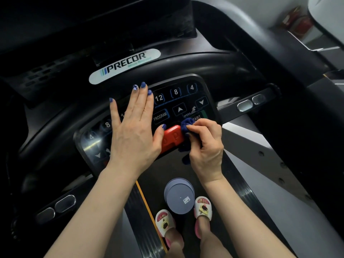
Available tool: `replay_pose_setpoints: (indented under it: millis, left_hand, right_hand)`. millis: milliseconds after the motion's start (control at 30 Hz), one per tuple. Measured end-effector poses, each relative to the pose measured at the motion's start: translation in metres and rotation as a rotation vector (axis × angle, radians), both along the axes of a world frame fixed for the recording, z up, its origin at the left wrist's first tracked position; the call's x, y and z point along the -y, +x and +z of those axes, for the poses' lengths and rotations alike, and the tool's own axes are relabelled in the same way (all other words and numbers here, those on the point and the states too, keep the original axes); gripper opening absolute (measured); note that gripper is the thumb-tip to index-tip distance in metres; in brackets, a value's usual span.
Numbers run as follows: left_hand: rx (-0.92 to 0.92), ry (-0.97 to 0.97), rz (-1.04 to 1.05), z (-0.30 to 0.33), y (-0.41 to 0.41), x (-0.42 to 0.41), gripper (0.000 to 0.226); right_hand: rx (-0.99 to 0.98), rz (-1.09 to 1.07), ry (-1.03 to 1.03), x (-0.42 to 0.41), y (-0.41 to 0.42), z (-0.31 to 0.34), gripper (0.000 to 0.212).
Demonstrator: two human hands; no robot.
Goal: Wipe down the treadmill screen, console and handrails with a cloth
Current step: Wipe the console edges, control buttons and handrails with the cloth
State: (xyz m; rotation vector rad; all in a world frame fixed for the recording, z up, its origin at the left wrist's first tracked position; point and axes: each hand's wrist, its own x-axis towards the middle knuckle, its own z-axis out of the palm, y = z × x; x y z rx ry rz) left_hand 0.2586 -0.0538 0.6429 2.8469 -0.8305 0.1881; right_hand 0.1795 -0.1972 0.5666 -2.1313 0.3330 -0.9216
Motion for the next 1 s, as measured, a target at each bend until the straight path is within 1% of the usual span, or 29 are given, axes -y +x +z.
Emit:
replay_pose_setpoints:
  millis: [67, 167, 333, 467, 600, 800, 933, 1000]
  left_hand:
    - [-0.001, -0.001, -0.004, 0.000, 0.000, -0.001, 0.076]
    - [0.005, 0.004, -0.009, 0.001, 0.001, -0.001, 0.076]
    - [0.003, -0.001, -0.003, 0.001, 0.000, 0.000, 0.076]
    - [0.012, 0.002, -0.011, 0.001, 0.001, -0.002, 0.075]
    - [0.007, -0.007, -0.005, 0.000, 0.001, -0.001, 0.075]
    - [0.005, -0.008, 0.000, 0.000, 0.000, -0.001, 0.076]
    - [0.001, -0.002, 0.001, -0.001, 0.000, -0.001, 0.076]
    - [0.001, -0.003, 0.002, -0.001, 0.000, 0.000, 0.076]
  right_hand:
    - [0.000, -0.019, -0.013, 0.006, 0.000, -0.001, 0.015]
    - [-0.002, -0.095, 0.028, 0.002, 0.007, 0.003, 0.015]
    - [-0.013, -0.038, -0.033, 0.014, 0.003, 0.003, 0.014]
    - [-0.026, -0.142, 0.004, 0.015, 0.009, 0.009, 0.011]
    - [-0.048, -0.066, -0.030, 0.020, 0.007, 0.006, 0.011]
    - [-0.025, -0.157, 0.040, 0.021, 0.012, 0.009, 0.009]
    - [-0.002, -0.110, 0.043, 0.024, 0.008, 0.005, 0.014]
    - [0.017, -0.098, 0.040, 0.028, 0.008, 0.004, 0.012]
